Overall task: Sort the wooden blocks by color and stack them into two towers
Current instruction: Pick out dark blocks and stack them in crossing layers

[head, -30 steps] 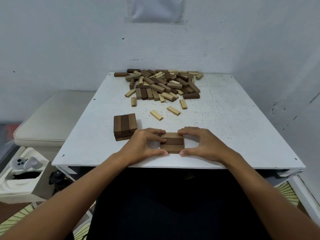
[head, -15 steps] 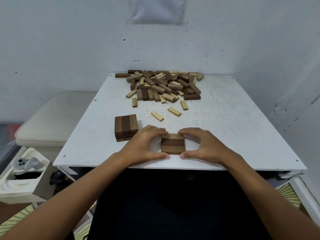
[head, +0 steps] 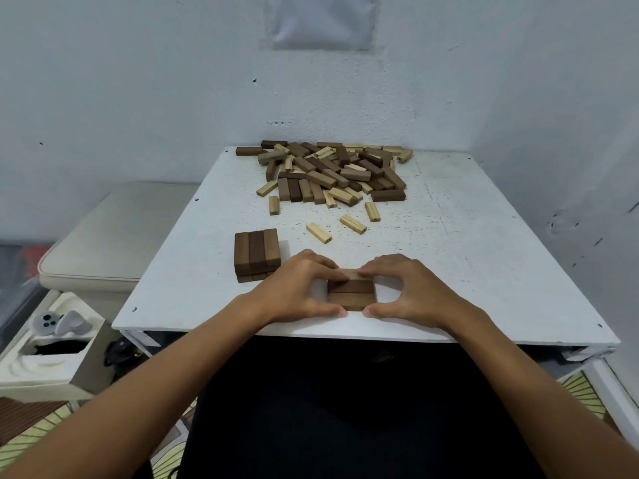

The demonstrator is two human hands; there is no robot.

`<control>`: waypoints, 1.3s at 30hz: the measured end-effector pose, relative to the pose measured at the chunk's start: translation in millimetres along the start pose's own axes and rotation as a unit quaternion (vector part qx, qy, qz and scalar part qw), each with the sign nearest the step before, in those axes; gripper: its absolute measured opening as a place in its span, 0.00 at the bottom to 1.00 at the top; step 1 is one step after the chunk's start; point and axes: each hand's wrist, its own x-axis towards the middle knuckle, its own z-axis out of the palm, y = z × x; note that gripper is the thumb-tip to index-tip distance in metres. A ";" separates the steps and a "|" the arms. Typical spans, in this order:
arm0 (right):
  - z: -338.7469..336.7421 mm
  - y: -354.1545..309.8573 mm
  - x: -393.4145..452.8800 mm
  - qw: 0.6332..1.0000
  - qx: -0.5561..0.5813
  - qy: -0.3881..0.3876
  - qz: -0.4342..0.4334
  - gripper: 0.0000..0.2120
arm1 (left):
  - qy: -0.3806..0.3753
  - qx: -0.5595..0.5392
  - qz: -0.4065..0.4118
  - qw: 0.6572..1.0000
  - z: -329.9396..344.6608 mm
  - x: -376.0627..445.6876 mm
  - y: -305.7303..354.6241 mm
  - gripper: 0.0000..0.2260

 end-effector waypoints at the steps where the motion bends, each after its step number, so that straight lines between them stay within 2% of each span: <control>1: 0.5 0.3 -0.5 1.000 -0.001 0.003 -0.005 0.29 | 0.004 0.001 0.000 1.000 0.2 0.1 0.0 0.27; 14: -3.7 -3.8 -9.1 1.000 0.014 0.003 -0.025 0.27 | 0.010 0.004 0.020 1.000 -5.6 0.9 15.6 0.23; 21: -18.6 -23.1 16.7 0.996 0.036 0.028 -0.077 0.27 | 0.057 -0.004 0.009 0.998 -43.5 -3.9 15.2 0.23; 25: -18.8 -47.5 48.7 0.992 0.039 0.020 -0.117 0.26 | 0.092 0.009 0.001 0.996 -72.1 -14.5 -1.9 0.22; 29: -12.3 -70.7 80.6 0.989 0.049 0.011 -0.141 0.25 | 0.112 0.017 -0.027 0.993 -92.8 -23.6 -30.4 0.27; 39: 11.8 -90.8 132.5 0.988 0.060 -0.024 -0.142 0.24 | 0.107 -0.015 -0.090 0.990 -109.7 -32.4 -76.6 0.31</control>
